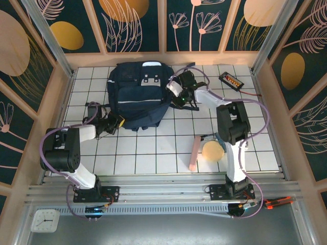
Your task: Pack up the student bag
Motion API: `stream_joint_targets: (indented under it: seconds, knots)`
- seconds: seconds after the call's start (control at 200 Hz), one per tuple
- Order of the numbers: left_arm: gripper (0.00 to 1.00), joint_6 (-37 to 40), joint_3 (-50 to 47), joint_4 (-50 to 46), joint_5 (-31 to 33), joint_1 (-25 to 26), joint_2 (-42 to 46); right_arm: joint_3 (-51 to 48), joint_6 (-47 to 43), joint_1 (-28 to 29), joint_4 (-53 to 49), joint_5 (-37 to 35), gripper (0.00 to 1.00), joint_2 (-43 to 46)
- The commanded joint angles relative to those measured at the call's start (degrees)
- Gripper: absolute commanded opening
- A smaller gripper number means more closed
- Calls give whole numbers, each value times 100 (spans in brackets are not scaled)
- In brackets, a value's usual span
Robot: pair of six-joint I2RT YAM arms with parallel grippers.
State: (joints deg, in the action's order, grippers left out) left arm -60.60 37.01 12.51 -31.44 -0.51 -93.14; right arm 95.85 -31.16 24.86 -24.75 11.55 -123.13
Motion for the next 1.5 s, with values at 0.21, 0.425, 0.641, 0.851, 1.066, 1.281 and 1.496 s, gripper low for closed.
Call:
stream_joint_targets:
  seconds: [0.21, 0.425, 0.641, 0.851, 1.066, 1.281, 1.496]
  knots:
    - [0, 415, -287, -1222, 868, -427, -29, 2143, -496, -447, 1500, -1347, 0, -1619]
    - [0, 519, -278, -1370, 982, -528, -11, 2268, -82, -483, 2365, -2317, 0, -1805]
    - [54, 618, -67, -1365, 754, -528, 328, 1828, 396, -438, 1118, -613, 44, -1052]
    - [88, 1179, 128, -2175, 1127, -458, 1437, 798, 2473, -562, 695, 638, 51, 226]
    - [99, 1673, 1020, -2890, 1824, -198, 2196, 2516, 4914, -436, -1, 2297, 60, -646]
    - [99, 871, 2027, -2197, 746, 94, 1089, 3926, 6614, -437, 15, 2744, 59, -1848]
    - [99, 518, 2497, -2007, 280, 327, 96, 3812, 7836, -461, 397, 2759, 59, -2284]
